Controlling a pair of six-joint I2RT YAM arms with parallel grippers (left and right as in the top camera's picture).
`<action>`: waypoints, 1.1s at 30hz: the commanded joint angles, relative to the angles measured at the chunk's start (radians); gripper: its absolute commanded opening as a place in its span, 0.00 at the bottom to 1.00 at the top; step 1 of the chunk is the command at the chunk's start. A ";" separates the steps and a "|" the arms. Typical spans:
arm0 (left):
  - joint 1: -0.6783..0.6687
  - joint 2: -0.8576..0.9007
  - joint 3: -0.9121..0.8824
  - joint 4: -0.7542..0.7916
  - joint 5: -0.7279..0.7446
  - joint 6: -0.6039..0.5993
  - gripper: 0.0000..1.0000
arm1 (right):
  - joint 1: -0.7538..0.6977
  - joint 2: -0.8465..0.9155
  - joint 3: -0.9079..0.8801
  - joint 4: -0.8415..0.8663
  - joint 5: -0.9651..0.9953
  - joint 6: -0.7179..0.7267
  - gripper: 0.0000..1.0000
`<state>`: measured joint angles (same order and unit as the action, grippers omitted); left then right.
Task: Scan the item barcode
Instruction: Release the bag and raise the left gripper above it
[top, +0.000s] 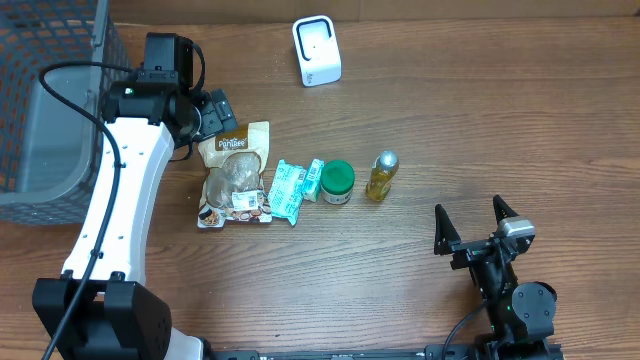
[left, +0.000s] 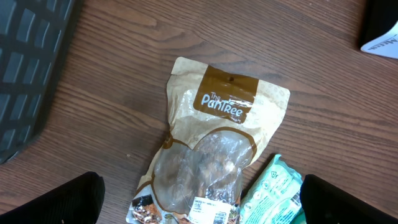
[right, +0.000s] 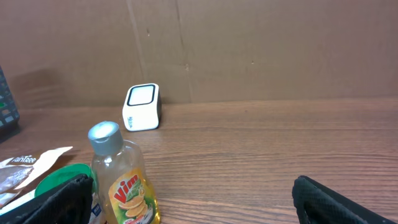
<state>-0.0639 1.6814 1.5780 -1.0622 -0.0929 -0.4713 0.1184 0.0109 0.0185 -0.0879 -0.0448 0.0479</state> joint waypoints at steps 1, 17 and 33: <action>-0.002 -0.006 0.012 0.000 -0.003 0.003 1.00 | -0.003 -0.008 -0.011 0.006 0.005 -0.008 1.00; -0.002 -0.006 0.012 0.000 -0.003 0.004 1.00 | -0.003 -0.008 -0.011 0.006 0.005 -0.008 1.00; -0.002 -0.006 0.012 0.000 -0.003 0.003 1.00 | -0.003 -0.008 -0.010 0.008 -0.017 0.015 1.00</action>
<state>-0.0639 1.6814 1.5780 -1.0622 -0.0929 -0.4713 0.1184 0.0109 0.0185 -0.0875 -0.0547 0.0536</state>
